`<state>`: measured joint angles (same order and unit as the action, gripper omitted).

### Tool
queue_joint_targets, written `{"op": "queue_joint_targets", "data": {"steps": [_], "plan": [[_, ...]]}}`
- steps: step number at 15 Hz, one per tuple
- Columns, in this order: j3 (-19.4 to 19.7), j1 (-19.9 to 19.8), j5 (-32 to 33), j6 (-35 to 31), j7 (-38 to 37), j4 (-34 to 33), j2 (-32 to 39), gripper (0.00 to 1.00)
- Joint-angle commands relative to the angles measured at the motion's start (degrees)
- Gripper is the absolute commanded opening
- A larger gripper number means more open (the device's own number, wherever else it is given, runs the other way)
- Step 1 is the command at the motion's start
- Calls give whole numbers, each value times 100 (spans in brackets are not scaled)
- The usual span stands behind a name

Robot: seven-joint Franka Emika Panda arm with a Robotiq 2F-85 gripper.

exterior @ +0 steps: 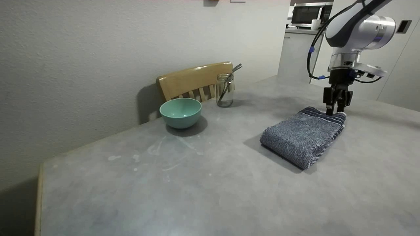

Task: Unfold the towel from right to left

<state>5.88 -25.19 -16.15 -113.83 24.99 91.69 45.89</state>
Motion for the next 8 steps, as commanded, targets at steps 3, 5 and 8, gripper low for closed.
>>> {"op": "queue_joint_targets", "data": {"steps": [3, 5, 8], "plan": [[-235, -232, -138, 148, 71, -267, 256, 35], [-259, -248, -135, 193, 76, -297, 270, 15], [-282, -259, -135, 292, 80, -364, 306, 0]]}}
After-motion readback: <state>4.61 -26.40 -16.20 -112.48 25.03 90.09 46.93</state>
